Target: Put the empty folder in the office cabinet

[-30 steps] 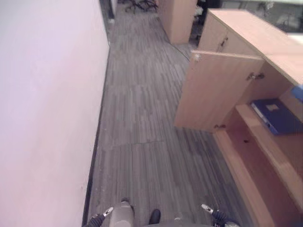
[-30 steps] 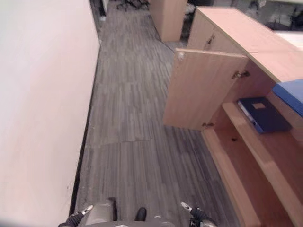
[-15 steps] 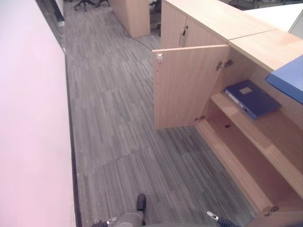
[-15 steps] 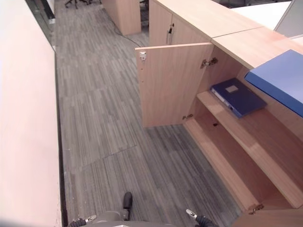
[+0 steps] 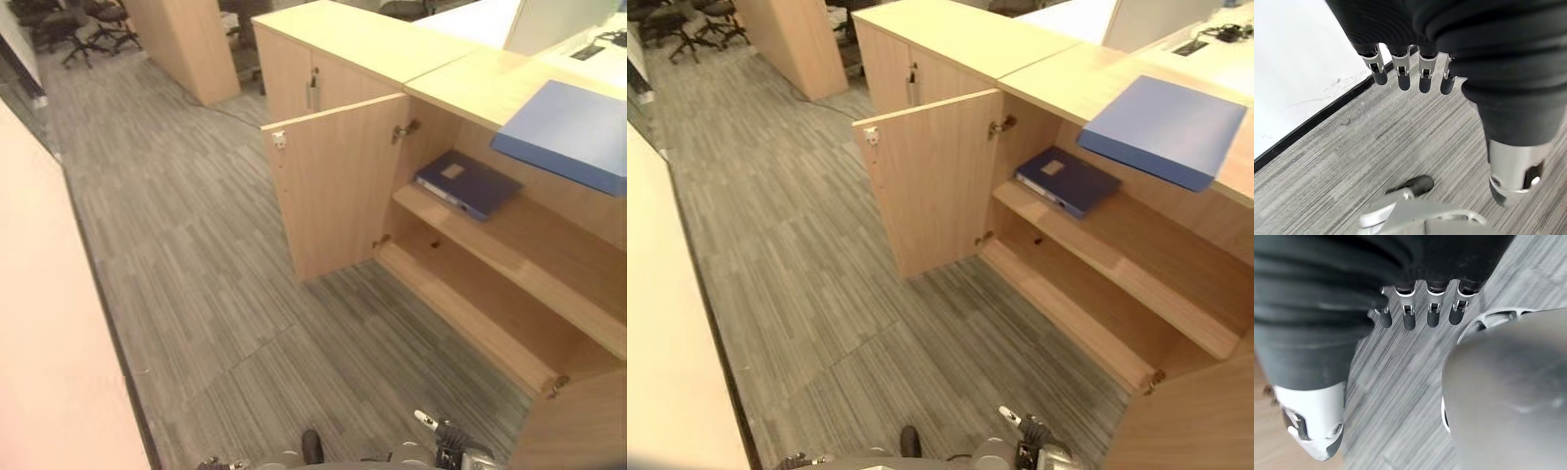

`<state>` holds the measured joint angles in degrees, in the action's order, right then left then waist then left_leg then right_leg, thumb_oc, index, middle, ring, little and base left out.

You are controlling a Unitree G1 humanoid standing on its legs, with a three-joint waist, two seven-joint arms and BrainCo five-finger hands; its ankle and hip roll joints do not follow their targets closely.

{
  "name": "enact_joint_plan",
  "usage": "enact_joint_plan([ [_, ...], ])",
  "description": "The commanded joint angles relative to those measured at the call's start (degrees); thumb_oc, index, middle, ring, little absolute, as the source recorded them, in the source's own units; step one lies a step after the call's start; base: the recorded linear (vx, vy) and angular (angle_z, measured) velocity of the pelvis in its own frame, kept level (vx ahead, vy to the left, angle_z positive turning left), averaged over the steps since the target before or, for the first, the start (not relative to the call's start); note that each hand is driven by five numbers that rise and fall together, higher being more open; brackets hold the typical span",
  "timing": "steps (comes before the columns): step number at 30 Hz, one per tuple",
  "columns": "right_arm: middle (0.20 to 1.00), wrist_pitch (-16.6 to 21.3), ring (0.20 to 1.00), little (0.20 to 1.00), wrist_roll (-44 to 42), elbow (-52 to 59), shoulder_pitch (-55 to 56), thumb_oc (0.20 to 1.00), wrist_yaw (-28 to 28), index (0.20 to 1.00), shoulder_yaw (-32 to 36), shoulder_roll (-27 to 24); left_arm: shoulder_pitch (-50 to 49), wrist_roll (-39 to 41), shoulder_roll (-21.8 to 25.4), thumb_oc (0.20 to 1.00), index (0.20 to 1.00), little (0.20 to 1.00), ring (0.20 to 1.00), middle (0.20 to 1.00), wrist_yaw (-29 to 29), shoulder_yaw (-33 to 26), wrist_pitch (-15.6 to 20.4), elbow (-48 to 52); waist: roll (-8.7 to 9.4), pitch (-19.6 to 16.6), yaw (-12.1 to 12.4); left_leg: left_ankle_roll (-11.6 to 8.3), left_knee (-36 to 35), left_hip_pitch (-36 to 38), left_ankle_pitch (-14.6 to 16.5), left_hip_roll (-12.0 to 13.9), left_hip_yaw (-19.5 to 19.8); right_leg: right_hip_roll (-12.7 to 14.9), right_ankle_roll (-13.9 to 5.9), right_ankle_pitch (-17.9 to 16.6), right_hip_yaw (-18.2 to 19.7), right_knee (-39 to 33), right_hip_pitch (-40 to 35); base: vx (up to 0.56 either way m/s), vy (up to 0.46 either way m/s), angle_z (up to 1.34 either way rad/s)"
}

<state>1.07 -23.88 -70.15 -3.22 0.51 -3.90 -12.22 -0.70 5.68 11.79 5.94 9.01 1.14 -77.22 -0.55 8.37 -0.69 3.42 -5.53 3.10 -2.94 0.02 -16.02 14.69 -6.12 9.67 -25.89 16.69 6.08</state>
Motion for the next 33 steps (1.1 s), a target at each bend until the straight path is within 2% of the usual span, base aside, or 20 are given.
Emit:
enact_joint_plan([
  [1, 1.0, 1.1, 1.0, 1.0, -2.9, -1.2, -1.2, 1.0, -0.5, 1.0, -0.1, -0.1, 1.3, -3.2, 1.0, 1.0, 1.0, 1.0, 1.0, 1.0, -1.4, 0.9, 0.5, 0.0, 0.8, 0.7, -1.3, -1.42, 0.5, 4.3, 9.1, -1.3, -1.7, -5.3, -2.99, -14.9, -8.0, -13.0, 1.8, 0.13, -0.02, -1.31],
  [2, 1.0, 1.1, 1.0, 1.0, -2.9, -1.2, -1.2, 1.0, -0.5, 1.0, -0.1, -0.1, 1.3, -3.2, 1.0, 1.0, 1.0, 1.0, 1.0, 1.0, -1.4, 0.9, 0.5, 0.0, 0.79, 0.7, -1.3, -1.43, 0.5, 4.3, 9.1, -1.3, -1.7, -5.4, -2.99, -15.0, -8.0, -13.2, 1.7, 0.16, -0.072, -1.08],
  [3, 1.0, 1.0, 1.0, 1.0, -2.6, -1.5, -0.7, 1.0, -0.5, 1.0, -0.4, 0.2, 2.1, -4.2, 0.8, 1.0, 1.0, 1.0, 1.0, 1.0, -1.9, 1.8, 0.7, 0.9, 1.74, 0.3, -1.5, -1.34, 0.5, 5.3, 9.9, -1.8, -2.8, -6.1, -2.64, -15.1, -11.1, -16.8, 0.1, 0.25, -0.12, -0.52],
  [4, 1.0, 1.0, 1.0, 1.0, -2.4, -2.4, 0.1, 1.0, -0.7, 1.0, -1.0, 0.2, 2.7, -5.2, 0.4, 1.0, 1.0, 1.0, 1.0, 1.0, -2.1, 3.6, 1.0, 1.6, 2.37, -0.7, -2.2, -1.34, 0.5, 6.4, 11.0, -1.7, -3.5, -7.3, -1.35, -14.5, -9.4, -17.7, -0.8, 0.25, -0.121, -0.32],
  [10, 1.0, 1.2, 1.0, 1.0, -3.2, -3.8, 0.6, 1.0, -1.0, 1.0, -1.2, -0.1, 3.4, -8.4, -0.1, 1.0, 1.0, 1.0, 1.0, 1.0, -2.6, 7.1, 1.3, 2.5, 2.04, -2.1, -3.4, -2.3, 2.4, 9.6, 13.3, 1.0, -5.8, -10.1, -0.15, -12.9, -6.2, -17.5, -2.0, 0.23, -0.1, -0.33],
  [13, 1.0, 1.1, 1.0, 1.0, -3.2, -4.8, 0.2, 1.0, -1.0, 1.0, -2.2, -0.2, 3.0, -7.5, 0.6, 1.0, 1.0, 1.0, 1.0, 1.0, -2.3, 6.1, 1.1, 2.4, 3.02, -2.3, -3.4, -3.35, 15.2, 7.8, 16.8, 5.3, -8.9, -12.0, 1.28, -11.2, -3.3, -17.5, -4.3, 0.27, -0.195, -0.4],
  [15, 1.0, 0.9, 1.0, 1.0, -3.0, -4.7, 0.0, 1.0, -1.1, 1.0, -3.1, -0.1, 2.0, -5.4, 1.1, 1.0, 1.0, 1.0, 1.0, 1.0, -1.5, 4.1, 0.8, 2.5, 4.0, -1.7, -2.0, -3.49, 29.3, 4.1, 15.1, 9.4, -8.6, -13.9, 3.29, -10.1, -0.7, -18.3, -6.9, 0.23, -0.27, -0.64],
  [16, 1.0, 1.0, 1.0, 1.0, -3.1, -4.4, -0.2, 1.0, -1.3, 1.0, -3.4, -0.3, 1.9, -4.4, 1.2, 1.0, 1.0, 1.0, 1.0, 1.0, -1.0, 3.5, 0.8, 2.7, 4.17, -0.9, -1.1, -3.64, 36.3, 1.3, 13.0, 11.1, -7.1, -14.8, 4.43, -9.4, 0.2, -18.8, -8.1, 0.13, -0.231, -0.74],
  [17, 1.0, 1.1, 1.0, 1.0, -3.4, -4.1, -0.5, 1.0, -1.5, 1.0, -3.3, -0.5, 1.8, -3.1, 1.1, 1.0, 1.0, 1.0, 1.0, 1.0, -0.3, 2.8, 0.8, 2.7, 4.41, -0.2, -0.2, -3.58, 40.4, -1.5, 10.7, 11.9, -5.3, -15.2, 5.26, -8.9, 0.9, -19.1, -9.1, 0.06, -0.14, -0.69],
  [18, 1.0, 1.1, 1.0, 1.0, -3.4, -4.1, -0.6, 1.0, -1.5, 1.0, -3.3, -0.5, 1.9, -3.1, 1.1, 1.0, 1.0, 1.0, 1.0, 1.0, -0.3, 2.8, 0.8, 2.7, 4.34, -0.2, -0.3, -3.77, 40.9, -1.9, 10.7, 12.1, -5.0, -15.4, 5.43, -8.9, 0.8, -19.2, -9.0, 0.12, -0.05, -1.09],
  [19, 1.0, 0.9, 1.0, 1.0, -3.9, -4.0, -0.6, 1.0, -1.7, 1.0, -3.0, -0.9, 1.3, -0.8, 0.7, 1.0, 1.0, 1.0, 1.0, 1.0, 0.1, 1.6, 1.0, 2.3, 5.17, 0.0, 0.6, -2.18, 39.6, -7.0, 11.3, 11.8, -0.7, -15.2, 5.21, -8.3, 3.4, -20.4, -10.6, 0.13, 0.039, -1.01],
  [22, 1.0, 1.1, 1.0, 1.0, -3.6, -4.4, -0.4, 1.0, -1.7, 1.0, -2.9, -1.4, 0.7, -0.3, 0.3, 1.0, 1.0, 1.0, 1.0, 1.0, 0.1, 1.1, 1.1, 1.9, 5.64, 0.2, 1.5, -1.97, 32.6, -7.8, 11.6, 10.8, 1.8, -14.1, 4.32, -8.6, 5.5, -20.8, -11.2, 0.11, 0.092, -0.65],
  [23, 1.0, 1.2, 1.0, 1.0, -3.4, -4.6, -0.2, 1.0, -1.9, 1.0, -2.8, -1.9, 0.4, 0.3, 0.2, 1.0, 1.0, 1.0, 1.0, 1.0, 0.3, 0.7, 1.2, 1.5, 5.45, 0.3, 1.8, -3.59, 22.4, -7.0, 8.4, 10.5, 5.1, -13.6, 3.82, -8.3, 6.9, -20.8, -11.5, 0.15, 0.178, -0.92],
  [24, 1.0, 1.2, 1.0, 1.0, -3.4, -4.7, 0.0, 1.0, -2.0, 1.0, -2.6, -2.1, 0.3, 0.5, 0.2, 1.0, 1.0, 1.0, 1.0, 1.0, 0.4, 0.6, 1.3, 1.4, 5.08, 0.3, 2.0, -4.81, 18.2, -7.0, 5.5, 11.1, 7.0, -13.5, 3.81, -8.0, 7.5, -20.7, -11.8, 0.1, 0.129, -0.9],
  [25, 1.0, 1.2, 1.0, 1.0, -3.4, -4.7, 0.0, 1.0, -2.0, 1.0, -2.6, -2.1, 0.3, 0.5, 0.2, 1.0, 1.0, 1.0, 1.0, 1.0, 0.4, 0.6, 1.3, 1.4, 5.13, 0.3, 2.0, -4.85, 17.7, -6.8, 5.3, 11.0, 7.0, -13.5, 3.83, -7.9, 7.5, -20.7, -11.9, 0.08, 0.09, -0.85],
  [26, 1.0, 1.2, 1.0, 1.0, -3.2, -4.7, 0.1, 1.0, -2.1, 1.0, -2.5, -2.3, 0.3, 1.0, 0.1, 1.0, 1.0, 1.0, 1.0, 1.0, 0.6, 0.5, 1.4, 1.4, 4.69, 0.4, 2.2, -6.05, 14.3, -7.4, 2.2, 11.7, 8.9, -13.4, 3.74, -7.6, 8.0, -20.6, -12.1, 0.04, 0.139, -0.88],
  [27, 1.0, 1.1, 1.0, 1.0, -3.0, -4.8, 0.0, 1.0, -2.2, 1.0, -2.1, -2.5, 0.7, 1.9, -0.1, 1.0, 1.0, 1.0, 1.0, 1.0, 0.7, 0.5, 1.6, 1.5, 3.93, 0.8, 2.6, -7.07, 9.5, -8.7, -2.8, 12.3, 12.6, -13.2, 4.17, -7.2, 8.9, -20.1, -12.0, 0.04, 0.143, -0.31],
  [29, 1.0, 1.1, 1.0, 1.0, -3.0, -4.8, 0.0, 1.0, -2.2, 1.0, -2.1, -2.5, 0.7, 1.9, -0.1, 1.0, 1.0, 1.0, 1.0, 1.0, 0.7, 0.5, 1.6, 1.5, 3.94, 0.8, 2.6, -7.07, 9.4, -8.7, -2.8, 12.3, 12.6, -13.2, 4.17, -7.2, 8.9, -20.1, -12.0, 0.05, 0.148, 0.21],
  [30, 1.0, 1.1, 1.0, 1.0, -2.7, -4.9, 0.6, 1.0, -2.1, 1.0, -1.7, -2.9, 0.4, 3.0, -0.7, 1.0, 1.0, 1.0, 1.0, 1.0, 0.7, 0.3, 1.9, 0.9, 2.46, 0.5, 2.7, -8.52, 5.5, -6.9, -3.3, 13.4, 17.9, -12.8, 3.64, -6.6, 10.8, -19.8, -12.4, 0.17, 0.31, -0.3],
  [33, 1.0, 1.1, 1.0, 1.0, -2.4, -5.3, 1.3, 1.0, -2.2, 1.0, -0.5, -3.6, 0.2, 2.7, -1.4, 1.0, 1.0, 1.0, 1.0, 1.0, 0.6, 0.5, 1.9, 0.4, 0.83, -0.7, 2.0, -9.41, 4.7, -5.4, -2.3, 13.0, 18.1, -10.9, 2.17, -6.9, 11.1, -20.3, -13.1, 0.18, 0.395, -0.46],
])
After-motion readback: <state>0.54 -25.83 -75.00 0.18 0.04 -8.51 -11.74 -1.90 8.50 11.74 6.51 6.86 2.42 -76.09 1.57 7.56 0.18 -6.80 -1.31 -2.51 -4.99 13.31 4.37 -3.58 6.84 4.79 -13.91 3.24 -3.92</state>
